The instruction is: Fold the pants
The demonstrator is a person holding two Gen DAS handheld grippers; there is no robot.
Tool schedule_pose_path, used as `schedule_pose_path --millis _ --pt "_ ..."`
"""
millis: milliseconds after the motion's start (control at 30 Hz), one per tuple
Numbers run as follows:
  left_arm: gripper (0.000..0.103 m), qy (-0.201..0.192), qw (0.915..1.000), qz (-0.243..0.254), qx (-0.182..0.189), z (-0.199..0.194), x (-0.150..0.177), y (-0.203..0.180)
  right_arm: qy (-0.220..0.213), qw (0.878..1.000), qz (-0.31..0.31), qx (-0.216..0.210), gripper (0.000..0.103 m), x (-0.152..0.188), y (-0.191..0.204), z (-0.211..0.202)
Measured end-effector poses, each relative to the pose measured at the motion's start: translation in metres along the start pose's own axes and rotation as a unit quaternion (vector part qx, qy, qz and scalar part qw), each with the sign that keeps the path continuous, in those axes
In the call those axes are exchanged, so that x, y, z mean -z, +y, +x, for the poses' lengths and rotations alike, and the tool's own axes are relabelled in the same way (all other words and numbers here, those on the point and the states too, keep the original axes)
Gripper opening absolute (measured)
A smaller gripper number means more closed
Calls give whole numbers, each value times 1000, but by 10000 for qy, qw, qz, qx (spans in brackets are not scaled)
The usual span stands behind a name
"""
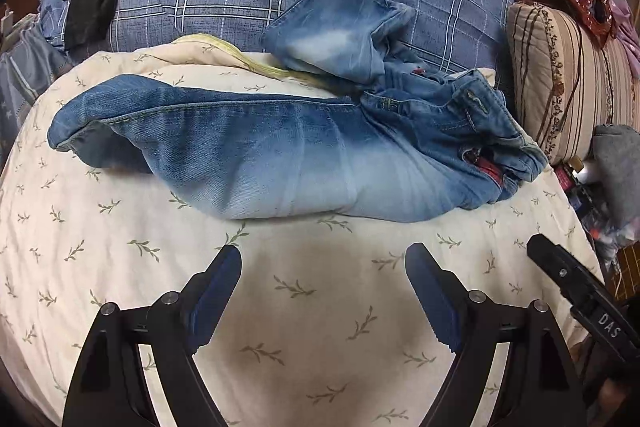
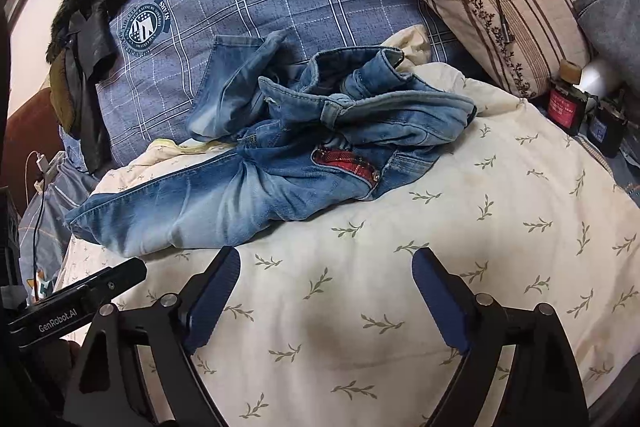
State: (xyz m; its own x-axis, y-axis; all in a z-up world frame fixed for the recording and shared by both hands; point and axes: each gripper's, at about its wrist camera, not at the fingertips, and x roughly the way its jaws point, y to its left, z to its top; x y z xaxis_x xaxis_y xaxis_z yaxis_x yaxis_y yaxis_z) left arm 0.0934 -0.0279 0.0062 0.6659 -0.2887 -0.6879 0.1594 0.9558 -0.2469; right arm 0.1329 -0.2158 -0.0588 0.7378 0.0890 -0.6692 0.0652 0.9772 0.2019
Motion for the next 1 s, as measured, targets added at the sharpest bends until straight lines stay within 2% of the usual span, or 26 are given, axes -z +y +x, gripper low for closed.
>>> schedule_pose_path --millis 267,400,467,567,633,733,833,867,933,967,1000 --pt "84 -130 9995 285 -86 -4 8 -10 -46 10000 19 -69 88 -2 2 -4" --pt "84 -38 9998 191 85 -3 6 -4 176 9978 399 -503 86 -18 -8 -2" --pt "84 52 9996 -48 277 -1 2 8 284 9958 558 -664 86 -38 -14 0" --pt "84 203 9976 -388 539 4 -3 24 572 9962 455 -480 86 -72 -20 18" --pt "84 303 9957 -558 674 11 -4 31 667 9959 479 -391 86 -83 -29 38" --pt "84 485 9923 -800 815 26 -6 43 804 9929 850 -231 82 -76 -55 69" --pt "84 568 9879 -1084 948 45 -20 55 1102 9847 1324 -275 77 -70 -76 95" --pt "84 552 9865 -1164 1007 48 -26 58 945 9871 1261 -281 77 -75 -77 98" --pt "84 559 9848 -1276 1039 60 -41 64 911 9880 1215 -278 79 -86 -77 106" --pt "82 573 9829 -1378 1080 68 -47 70 938 9868 1282 -317 82 -90 -80 114" --pt "73 535 9816 -1494 1060 73 -51 76 941 9861 1330 -340 79 -91 -83 118"
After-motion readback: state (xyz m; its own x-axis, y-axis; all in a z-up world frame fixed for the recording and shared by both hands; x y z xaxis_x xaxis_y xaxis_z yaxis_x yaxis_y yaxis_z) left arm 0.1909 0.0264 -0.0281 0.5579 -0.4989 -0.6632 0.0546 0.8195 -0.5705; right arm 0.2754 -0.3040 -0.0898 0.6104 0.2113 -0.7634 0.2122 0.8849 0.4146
